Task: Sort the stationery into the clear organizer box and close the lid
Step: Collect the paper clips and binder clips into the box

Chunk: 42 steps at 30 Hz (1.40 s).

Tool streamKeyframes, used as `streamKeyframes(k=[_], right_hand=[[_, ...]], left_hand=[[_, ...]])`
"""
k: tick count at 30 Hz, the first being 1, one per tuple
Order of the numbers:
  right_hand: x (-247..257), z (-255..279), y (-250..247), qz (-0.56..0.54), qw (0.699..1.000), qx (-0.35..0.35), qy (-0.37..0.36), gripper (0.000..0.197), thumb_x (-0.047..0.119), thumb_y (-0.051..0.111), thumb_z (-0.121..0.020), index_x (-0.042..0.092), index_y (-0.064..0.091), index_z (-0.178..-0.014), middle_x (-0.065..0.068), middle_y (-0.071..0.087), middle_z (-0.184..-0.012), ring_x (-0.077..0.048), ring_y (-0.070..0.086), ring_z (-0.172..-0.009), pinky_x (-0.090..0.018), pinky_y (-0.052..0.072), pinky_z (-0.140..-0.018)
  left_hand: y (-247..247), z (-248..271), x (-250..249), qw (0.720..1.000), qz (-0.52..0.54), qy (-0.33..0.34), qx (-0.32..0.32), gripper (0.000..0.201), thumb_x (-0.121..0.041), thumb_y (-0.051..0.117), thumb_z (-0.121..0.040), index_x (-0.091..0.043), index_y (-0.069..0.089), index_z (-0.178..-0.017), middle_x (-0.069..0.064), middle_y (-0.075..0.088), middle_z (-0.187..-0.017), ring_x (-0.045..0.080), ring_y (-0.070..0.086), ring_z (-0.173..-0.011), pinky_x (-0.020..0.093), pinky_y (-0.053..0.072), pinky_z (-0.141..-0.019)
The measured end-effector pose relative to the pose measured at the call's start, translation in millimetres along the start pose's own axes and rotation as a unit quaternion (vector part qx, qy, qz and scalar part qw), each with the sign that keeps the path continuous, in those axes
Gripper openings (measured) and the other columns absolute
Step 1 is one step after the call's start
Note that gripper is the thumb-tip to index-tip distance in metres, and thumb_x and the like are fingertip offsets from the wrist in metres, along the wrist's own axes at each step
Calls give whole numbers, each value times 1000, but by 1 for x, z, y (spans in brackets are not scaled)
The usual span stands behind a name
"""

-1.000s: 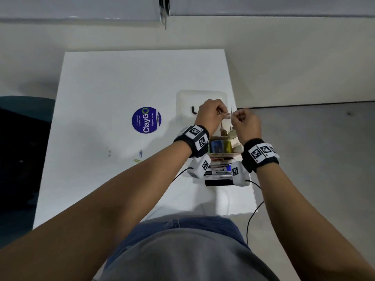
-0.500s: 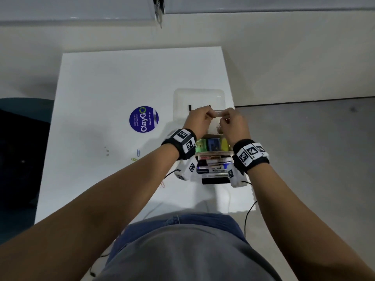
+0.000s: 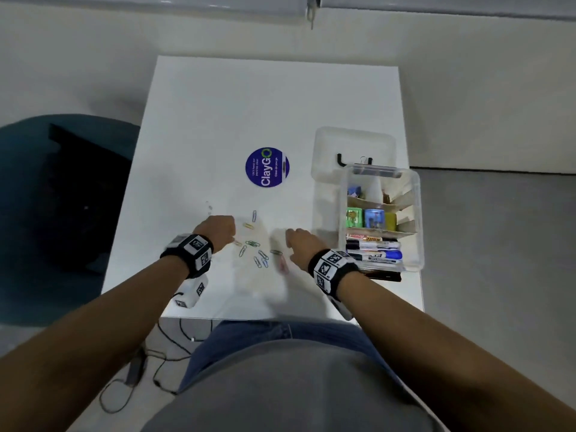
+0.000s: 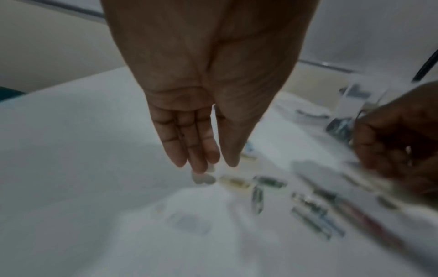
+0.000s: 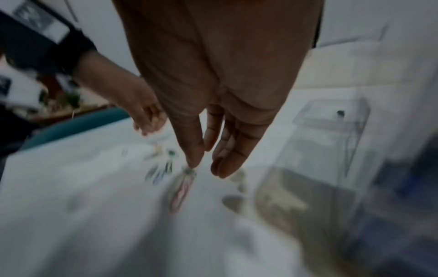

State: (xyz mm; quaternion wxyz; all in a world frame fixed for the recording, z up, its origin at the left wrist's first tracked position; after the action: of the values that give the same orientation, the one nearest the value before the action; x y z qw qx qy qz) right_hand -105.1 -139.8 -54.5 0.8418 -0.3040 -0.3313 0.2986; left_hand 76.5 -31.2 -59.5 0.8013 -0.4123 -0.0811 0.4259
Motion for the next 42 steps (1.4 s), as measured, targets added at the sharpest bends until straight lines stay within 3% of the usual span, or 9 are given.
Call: streamKeyframes(k=[3, 6, 10, 13, 19, 23, 28, 35, 42], right_hand=[[-8, -1, 33, 56, 997, 48, -8, 41, 5, 56, -90, 5, 44, -130, -16, 53, -128, -33, 57, -115, -37, 46, -91], [-7, -6, 47, 59, 996, 62, -20, 32, 9, 54, -92, 8, 49, -124, -13, 54, -125, -31, 57, -113, -35, 45, -87], [10, -18, 49, 27, 999, 31, -26, 25, 19, 57, -93, 11, 54, -116, -9, 56, -122, -29, 59, -109, -31, 42, -79], [17, -29, 44, 1, 1000, 8, 5, 31, 30, 57, -93, 12, 52, -118, -10, 58, -120, -29, 59, -107, -34, 45, -80], [1, -29, 32, -13, 997, -56, 48, 54, 27, 67, -87, 11, 39, -131, -12, 43, -128, -30, 51, -115, -41, 51, -82], [9, -32, 33, 7, 999, -47, -18, 65, 20, 72, -83, 15, 39, -139, -10, 38, -132, -27, 42, -120, -40, 51, -86], [27, -42, 33, 53, 996, -49, -59, 24, 9, 60, -90, 7, 54, -114, -11, 49, -120, -29, 49, -112, -42, 52, -76], [39, -45, 36, 147, 988, -16, -38, 33, -6, 45, -87, 0, 50, -119, -18, 53, -120, -34, 56, -107, -39, 47, -80], [17, -42, 34, 43, 998, -11, 52, 32, 9, 49, -90, 1, 50, -121, -18, 56, -121, -36, 59, -107, -37, 47, -82]], left_hand=[[21, 14, 54, 997, -45, -38, 42, 24, -21, 68, -83, -15, 58, -104, 7, 63, -113, 28, 59, -104, 38, 49, -88], [37, 23, 75, 999, -19, -25, 30, 28, -17, 69, -84, -11, 55, -107, 9, 58, -110, 28, 57, -102, 36, 45, -87], [45, 22, 63, 1000, 4, 21, 5, 8, -8, 59, -88, -13, 55, -93, 8, 56, -99, 29, 58, -96, 36, 43, -81], [49, 16, 44, 998, 21, 58, 5, 15, -7, 56, -87, -20, 49, -83, 2, 51, -91, 30, 58, -91, 36, 43, -76], [51, 7, 9, 994, 24, 106, 9, 7, -10, 55, -87, -16, 52, -91, 6, 55, -98, 29, 58, -91, 34, 42, -73], [44, 7, 13, 992, 25, 112, -45, 35, -8, 62, -84, -9, 46, -116, 12, 46, -118, 31, 54, -99, 42, 49, -79], [45, 6, 26, 992, 3, 123, -42, 79, -36, 81, -71, -13, 41, -135, 10, 41, -131, 28, 41, -120, 41, 45, -96], [54, 2, 16, 976, 57, 205, -56, 24, -14, 68, -85, -9, 59, -107, 8, 54, -109, 25, 50, -103, 42, 47, -86], [56, 4, 18, 970, 2, 226, -92, 16, -17, 64, -90, -4, 59, -98, 13, 54, -103, 29, 50, -100, 37, 45, -73]])
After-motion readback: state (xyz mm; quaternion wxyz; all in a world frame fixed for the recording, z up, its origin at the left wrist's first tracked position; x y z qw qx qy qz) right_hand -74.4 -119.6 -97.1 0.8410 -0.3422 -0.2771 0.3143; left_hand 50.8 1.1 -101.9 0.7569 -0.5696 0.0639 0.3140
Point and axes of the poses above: each hand's wrist, its own z-axis away from the middle knuckle, its own y-axis out of the palm, x = y × z, the point moved 7 cm from there along -z, towards the middle knuckle
